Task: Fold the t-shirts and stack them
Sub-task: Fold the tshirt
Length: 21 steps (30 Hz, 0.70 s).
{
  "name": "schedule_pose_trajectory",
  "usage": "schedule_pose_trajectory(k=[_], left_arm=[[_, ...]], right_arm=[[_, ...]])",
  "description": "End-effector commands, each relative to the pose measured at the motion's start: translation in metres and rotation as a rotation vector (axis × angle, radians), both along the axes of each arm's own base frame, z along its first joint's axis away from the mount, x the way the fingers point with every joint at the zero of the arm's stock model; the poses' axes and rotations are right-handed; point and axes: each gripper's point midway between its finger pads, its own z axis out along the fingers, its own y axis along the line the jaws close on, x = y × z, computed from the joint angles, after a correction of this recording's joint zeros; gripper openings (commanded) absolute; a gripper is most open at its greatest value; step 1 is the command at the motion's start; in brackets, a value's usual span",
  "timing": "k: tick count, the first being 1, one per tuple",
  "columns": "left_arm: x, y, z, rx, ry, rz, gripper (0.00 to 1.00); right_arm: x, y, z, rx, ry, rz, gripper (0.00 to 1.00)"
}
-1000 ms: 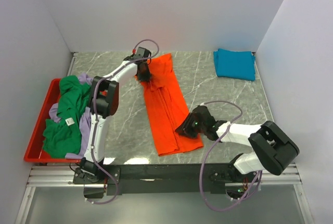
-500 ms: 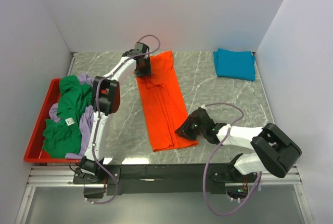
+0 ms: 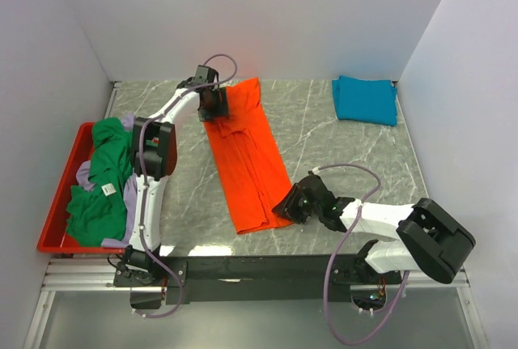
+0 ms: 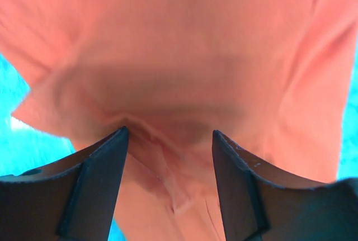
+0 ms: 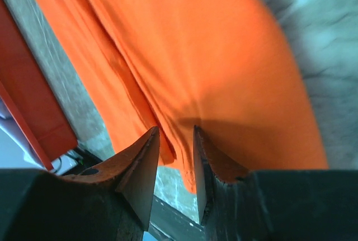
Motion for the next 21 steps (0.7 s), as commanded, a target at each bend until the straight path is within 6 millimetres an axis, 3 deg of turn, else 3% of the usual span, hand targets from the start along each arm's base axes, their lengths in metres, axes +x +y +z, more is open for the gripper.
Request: schedule_pose_trajectory(k=[1,3,4,7,9,10,11,12,13,16,17,19,20,21], left_arm=[[0.001,-0.015,0.089,-0.109,-0.155,-0.016,0.68],[-0.009,-0.018,0.099,-0.128,-0.159,0.002,0.67],[-0.013,-0.015,0.124,-0.145,-0.197,0.063,0.66],[-0.05,-0.019,0.131,-0.168,-0.178,0.17,0.6],[-0.086,-0.015,0.122,-0.133,-0.139,0.234,0.51],[-0.102,-0.022,0.119,-0.113,-0.142,0.273,0.47],[-0.129,-0.019,0.091,-0.069,-0.091,0.292,0.44],[-0.145,-0.021,0.103,-0.085,-0.122,0.295,0.41],[-0.167,-0.035,0.097,-0.101,-0.109,0.306,0.4],[-0.225,-0.038,0.069,-0.098,-0.059,0.322,0.39],[-0.246,-0.03,0.047,-0.07,-0.012,0.336,0.39],[-0.268,-0.039,0.045,-0.122,-0.003,0.313,0.38],[-0.286,-0.033,0.028,-0.098,0.031,0.311,0.38],[-0.295,-0.033,0.029,-0.109,0.029,0.306,0.38]], right_arm=[[-0.001,0.006,0.005,-0.022,-0.024,0.029,0.38],[0.0,0.008,0.011,-0.018,-0.041,0.044,0.38],[0.001,0.006,0.012,-0.041,-0.047,0.05,0.38],[0.009,0.003,0.03,-0.085,-0.096,0.065,0.38],[0.015,-0.001,0.044,-0.118,-0.128,0.066,0.38],[0.022,-0.01,0.05,-0.174,-0.151,0.055,0.39],[0.025,-0.015,0.057,-0.187,-0.166,0.049,0.4],[0.028,-0.021,0.06,-0.203,-0.177,0.045,0.41],[0.033,-0.032,0.06,-0.212,-0.169,0.041,0.41],[0.039,-0.051,0.058,-0.206,-0.17,0.055,0.41],[0.042,-0.058,0.059,-0.194,-0.162,0.051,0.41],[0.044,-0.067,0.056,-0.229,-0.16,0.068,0.41],[0.046,-0.071,0.056,-0.239,-0.158,0.067,0.41],[0.045,-0.072,0.054,-0.244,-0.155,0.074,0.41]])
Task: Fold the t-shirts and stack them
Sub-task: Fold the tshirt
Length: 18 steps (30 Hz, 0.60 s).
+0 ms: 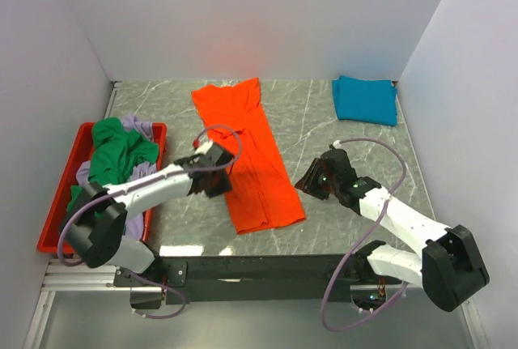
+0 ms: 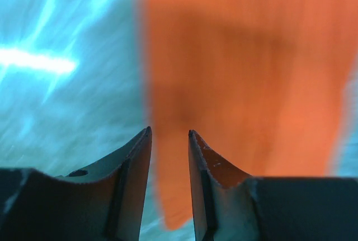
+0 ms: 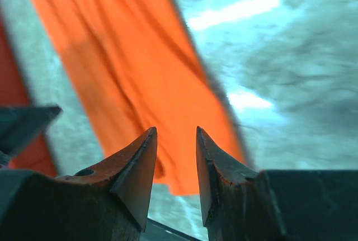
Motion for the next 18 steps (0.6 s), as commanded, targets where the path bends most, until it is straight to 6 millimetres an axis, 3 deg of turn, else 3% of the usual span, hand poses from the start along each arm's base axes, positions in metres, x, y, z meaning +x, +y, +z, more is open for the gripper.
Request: schedule_pose_trajectory(k=[1,2,7,18], left_arm=[[-0.022,0.0,-0.002,-0.054,-0.016,0.083,0.38],[-0.035,0.003,-0.013,-0.043,0.01,0.071,0.38],[-0.075,-0.009,-0.018,-0.064,0.043,0.013,0.42],[-0.12,-0.027,-0.039,-0.116,0.098,-0.073,0.51]], right_arm=[[-0.012,-0.008,-0.008,-0.063,0.02,0.097,0.41],[-0.013,-0.008,-0.01,-0.063,0.024,0.103,0.41],[-0.023,-0.012,-0.031,-0.087,0.071,0.125,0.41],[-0.035,-0.014,-0.052,-0.098,0.12,0.148,0.42]])
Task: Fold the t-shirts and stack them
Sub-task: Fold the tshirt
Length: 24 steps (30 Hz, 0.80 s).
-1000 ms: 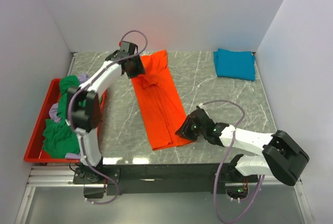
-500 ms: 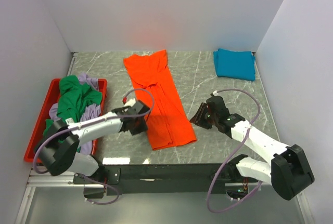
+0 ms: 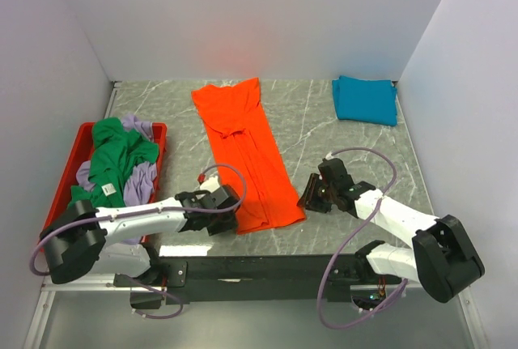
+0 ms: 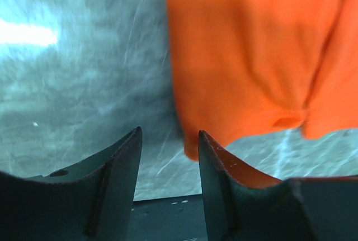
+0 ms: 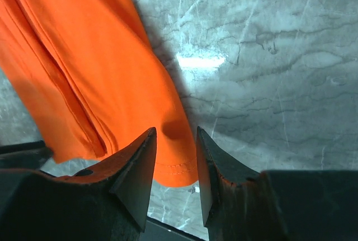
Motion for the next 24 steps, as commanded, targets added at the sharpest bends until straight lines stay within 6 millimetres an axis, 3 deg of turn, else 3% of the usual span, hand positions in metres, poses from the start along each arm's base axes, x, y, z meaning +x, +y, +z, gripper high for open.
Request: schedule_pose_trajectory(k=[1,4,10,14,20,24], left_arm=[[-0.009,-0.015,-0.003,-0.065,0.008,-0.002,0.51],[-0.017,-0.02,-0.01,-0.077,0.019,-0.02,0.52],[-0.032,-0.013,-0.023,-0.021,0.047,-0.002,0.47],[-0.037,-0.01,-0.027,-0.015,0.055,-0.003,0.39],[-0.041,-0.006,-0.03,-0.005,0.067,0.0,0.12],[-0.045,-0.011,-0.022,-0.039,0.061,-0.029,0.15]], right_arm=[[0.002,0.0,-0.002,-0.002,-0.017,0.019,0.42],[-0.002,0.0,-0.008,-0.002,-0.001,0.022,0.42],[-0.009,-0.001,-0.014,0.0,0.012,0.029,0.42],[-0.013,0.001,-0.016,0.008,0.024,0.042,0.42],[-0.02,0.009,-0.02,0.002,0.037,0.069,0.42],[-0.022,0.009,-0.022,-0.002,0.043,0.073,0.42]])
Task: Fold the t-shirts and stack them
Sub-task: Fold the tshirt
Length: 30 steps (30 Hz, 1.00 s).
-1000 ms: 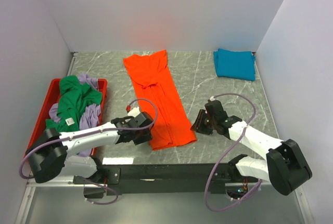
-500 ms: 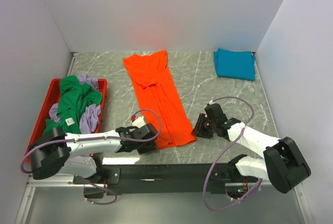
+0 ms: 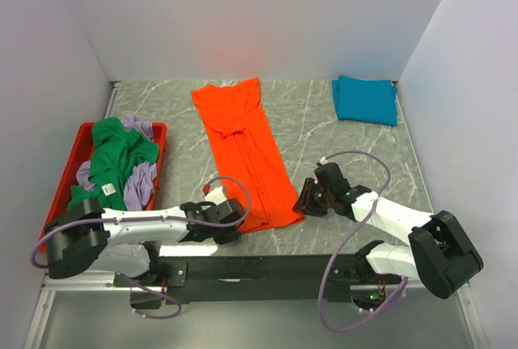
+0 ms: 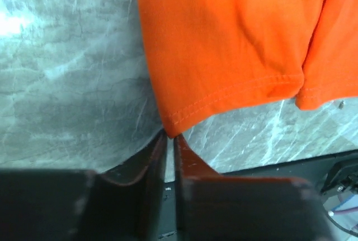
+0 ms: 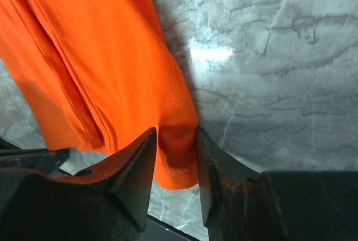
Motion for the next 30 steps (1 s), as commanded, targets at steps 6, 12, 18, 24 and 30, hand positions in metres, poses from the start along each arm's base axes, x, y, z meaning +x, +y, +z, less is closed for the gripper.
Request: schedule_pose_trajectory(k=[6,12,18,24,30], left_arm=[[-0.019,0.017,0.008,-0.005,0.013,-0.036,0.38],[-0.004,0.029,0.024,-0.039,-0.058,0.073,0.47],[0.013,0.031,0.018,-0.043,-0.076,0.158,0.49],[0.029,0.026,0.009,-0.069,-0.083,0.191,0.5],[0.029,0.016,-0.002,-0.094,-0.063,0.169,0.5]], right_arm=[[-0.009,-0.006,-0.011,-0.029,0.031,-0.006,0.42],[-0.01,-0.005,-0.013,-0.026,0.036,-0.004,0.42],[-0.011,-0.006,-0.014,-0.026,0.034,-0.003,0.42],[-0.012,-0.006,-0.013,-0.022,0.029,-0.006,0.42],[-0.015,-0.007,-0.015,-0.02,0.031,-0.005,0.43]])
